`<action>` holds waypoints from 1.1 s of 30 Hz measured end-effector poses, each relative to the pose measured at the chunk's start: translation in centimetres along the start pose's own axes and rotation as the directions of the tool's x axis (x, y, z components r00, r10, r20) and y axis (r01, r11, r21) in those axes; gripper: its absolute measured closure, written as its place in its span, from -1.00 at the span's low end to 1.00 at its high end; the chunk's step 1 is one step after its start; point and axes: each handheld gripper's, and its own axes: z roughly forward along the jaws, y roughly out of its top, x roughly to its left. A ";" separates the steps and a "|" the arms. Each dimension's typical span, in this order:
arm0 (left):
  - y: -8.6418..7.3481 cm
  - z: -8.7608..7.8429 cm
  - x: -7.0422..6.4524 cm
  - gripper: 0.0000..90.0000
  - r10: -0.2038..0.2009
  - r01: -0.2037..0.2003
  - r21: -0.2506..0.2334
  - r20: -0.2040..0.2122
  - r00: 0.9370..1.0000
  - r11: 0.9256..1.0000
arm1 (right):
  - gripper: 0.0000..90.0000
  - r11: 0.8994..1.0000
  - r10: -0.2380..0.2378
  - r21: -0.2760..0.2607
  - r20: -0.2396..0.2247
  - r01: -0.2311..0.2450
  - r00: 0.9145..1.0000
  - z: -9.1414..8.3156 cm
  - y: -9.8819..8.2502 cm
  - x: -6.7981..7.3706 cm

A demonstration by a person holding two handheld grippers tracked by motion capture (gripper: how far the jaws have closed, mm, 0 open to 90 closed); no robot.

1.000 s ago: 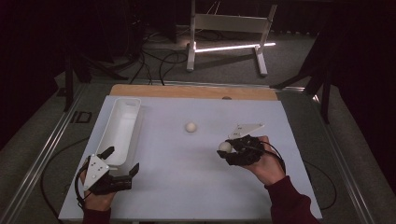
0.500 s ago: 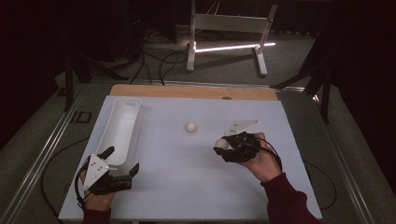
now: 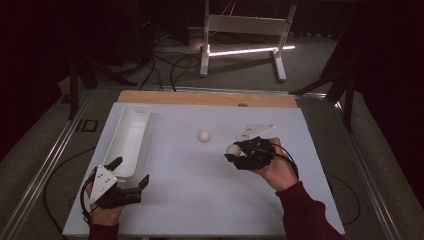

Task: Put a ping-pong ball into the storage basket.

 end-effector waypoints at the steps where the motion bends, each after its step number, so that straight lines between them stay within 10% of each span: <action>1: 0.0 0.0 0.0 -1.00 0.000 0.000 0.000 0.000 1.000 1.000 | 0.12 1.000 0.000 0.000 0.000 0.000 1.000 0.0 0.0 0.0; 33: 0.0 0.0 0.1 -1.00 0.004 -0.004 0.003 -0.003 1.000 1.000 | 0.12 0.998 0.003 -0.070 -0.017 -0.004 1.000 0.8 2.6 0.3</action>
